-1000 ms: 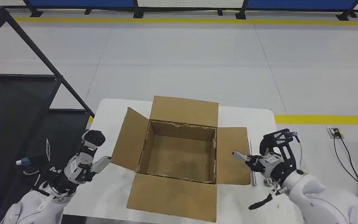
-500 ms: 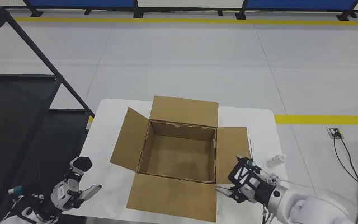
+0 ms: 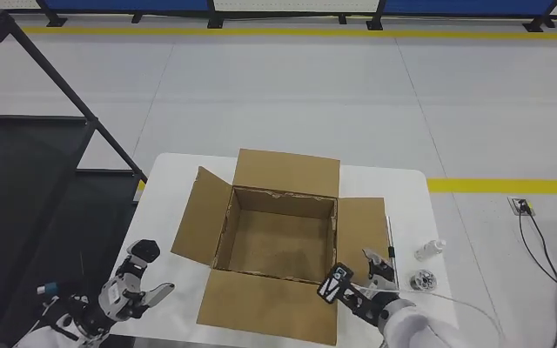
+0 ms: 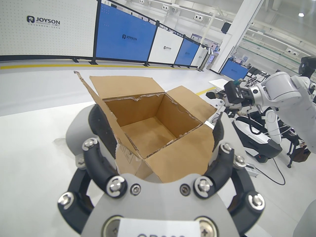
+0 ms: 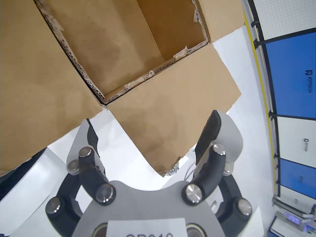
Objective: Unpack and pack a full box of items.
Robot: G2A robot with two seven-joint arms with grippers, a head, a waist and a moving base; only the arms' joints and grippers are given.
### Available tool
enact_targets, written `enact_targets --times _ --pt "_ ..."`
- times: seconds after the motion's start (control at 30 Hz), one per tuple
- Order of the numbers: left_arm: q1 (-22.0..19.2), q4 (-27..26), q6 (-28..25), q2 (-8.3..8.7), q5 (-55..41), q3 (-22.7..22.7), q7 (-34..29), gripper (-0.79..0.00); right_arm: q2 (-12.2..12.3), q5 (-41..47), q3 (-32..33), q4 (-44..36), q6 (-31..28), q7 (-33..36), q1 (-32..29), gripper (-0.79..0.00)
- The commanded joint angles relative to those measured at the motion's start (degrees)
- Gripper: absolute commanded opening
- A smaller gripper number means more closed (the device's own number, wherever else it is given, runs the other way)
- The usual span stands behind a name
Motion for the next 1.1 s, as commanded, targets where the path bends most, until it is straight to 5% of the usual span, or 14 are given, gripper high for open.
enact_targets --times 0.0,0.13,0.3,0.57,0.83,1.07 --pt "0.16 -0.43 0.09 -0.02 0.20 0.25 0.47 0.000 -0.35 3.06 0.62 -0.43 4.39 -0.61 0.51 0.000" --pt "0.51 -0.93 0.34 -0.07 0.77 0.71 1.52 0.000 -1.29 14.89 6.76 0.08 18.00 1.23 2.15 0.000" --pt "0.65 -1.13 0.67 -0.13 1.35 1.30 2.79 0.000 -1.97 26.45 11.85 5.19 27.21 7.63 6.94 0.000" --pt "0.73 -1.16 1.48 -0.13 2.61 1.83 3.61 0.000 -2.44 38.27 13.56 15.64 32.26 12.40 14.16 0.000" --pt "0.61 -1.59 3.19 -0.20 5.58 3.14 4.18 0.000 -2.50 46.40 13.32 21.04 31.24 11.70 17.83 0.000" --pt "0.54 -1.39 3.32 -0.19 6.32 3.65 5.26 0.000 -2.35 44.94 11.85 21.32 32.94 10.52 19.54 0.000"
